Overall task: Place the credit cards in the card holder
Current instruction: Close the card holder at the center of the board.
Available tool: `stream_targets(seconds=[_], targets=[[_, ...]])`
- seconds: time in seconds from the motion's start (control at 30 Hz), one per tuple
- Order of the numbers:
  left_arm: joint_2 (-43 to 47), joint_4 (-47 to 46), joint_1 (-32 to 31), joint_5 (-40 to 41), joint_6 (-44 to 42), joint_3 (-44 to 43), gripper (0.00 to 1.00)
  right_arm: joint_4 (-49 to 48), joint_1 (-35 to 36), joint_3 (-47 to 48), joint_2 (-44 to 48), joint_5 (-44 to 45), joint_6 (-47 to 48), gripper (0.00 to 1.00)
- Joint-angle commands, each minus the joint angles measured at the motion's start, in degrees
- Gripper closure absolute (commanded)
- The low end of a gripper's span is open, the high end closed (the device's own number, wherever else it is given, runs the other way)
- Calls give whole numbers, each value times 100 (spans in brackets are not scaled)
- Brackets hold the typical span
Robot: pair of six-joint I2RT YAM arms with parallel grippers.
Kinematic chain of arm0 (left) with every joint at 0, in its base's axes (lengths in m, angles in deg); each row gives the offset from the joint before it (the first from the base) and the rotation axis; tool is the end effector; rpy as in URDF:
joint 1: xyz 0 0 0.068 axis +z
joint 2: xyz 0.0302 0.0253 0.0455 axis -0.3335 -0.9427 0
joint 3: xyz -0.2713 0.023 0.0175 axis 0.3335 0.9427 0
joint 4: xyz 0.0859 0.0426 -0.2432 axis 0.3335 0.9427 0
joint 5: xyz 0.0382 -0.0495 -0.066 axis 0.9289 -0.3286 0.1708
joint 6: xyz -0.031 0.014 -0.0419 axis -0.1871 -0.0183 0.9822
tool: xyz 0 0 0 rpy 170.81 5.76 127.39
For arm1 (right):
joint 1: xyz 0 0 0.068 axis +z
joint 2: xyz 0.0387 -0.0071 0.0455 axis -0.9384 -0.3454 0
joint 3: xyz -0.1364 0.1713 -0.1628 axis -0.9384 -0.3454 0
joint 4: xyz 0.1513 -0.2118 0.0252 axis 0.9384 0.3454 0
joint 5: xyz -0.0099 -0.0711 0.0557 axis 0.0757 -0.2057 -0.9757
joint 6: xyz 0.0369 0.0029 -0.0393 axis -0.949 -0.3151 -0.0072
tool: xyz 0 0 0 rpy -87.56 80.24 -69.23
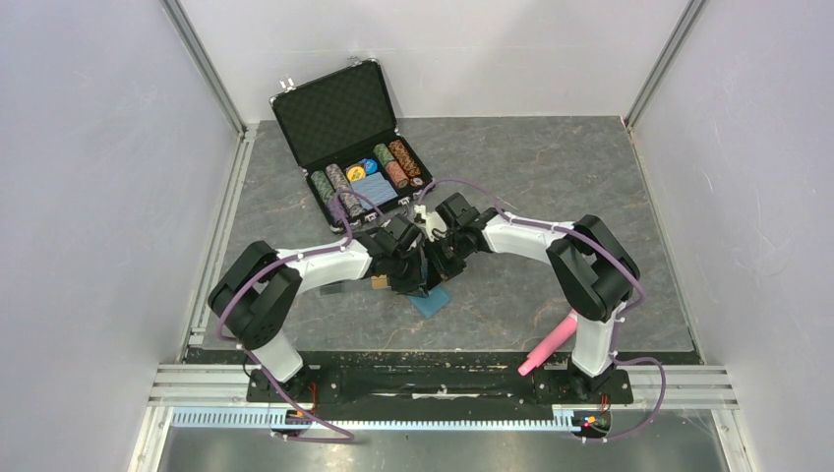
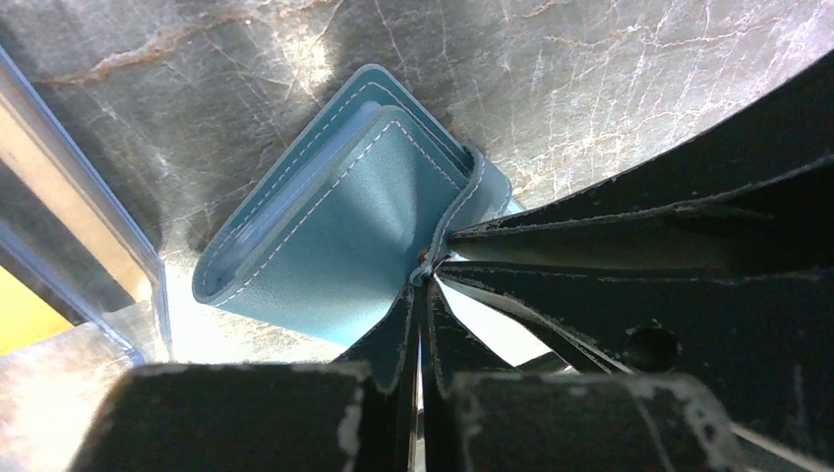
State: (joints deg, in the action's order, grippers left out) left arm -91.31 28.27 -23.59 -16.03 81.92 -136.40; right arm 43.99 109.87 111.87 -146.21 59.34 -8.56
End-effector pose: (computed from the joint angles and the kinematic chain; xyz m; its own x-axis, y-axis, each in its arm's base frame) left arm 0.2229 -0.2180 0.1547 -0.9826 -0.0918 -0.1614 -0.0085 0.8906 -0.4548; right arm 0.2698 0.2494 0.1477 -0.8256 -0.4670 -0.3166 -0.5632 0.6488 0.5117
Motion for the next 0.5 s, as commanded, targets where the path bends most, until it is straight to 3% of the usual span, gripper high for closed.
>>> stream_targets(seconds=[0.0,0.47], targets=[[-339,29,-71,311,-67,236,98,815,424,-213,-929,1284,822,87],[-247,-166,112,285,453,729,98,1177,821,92,-1712,2221,1285,87]])
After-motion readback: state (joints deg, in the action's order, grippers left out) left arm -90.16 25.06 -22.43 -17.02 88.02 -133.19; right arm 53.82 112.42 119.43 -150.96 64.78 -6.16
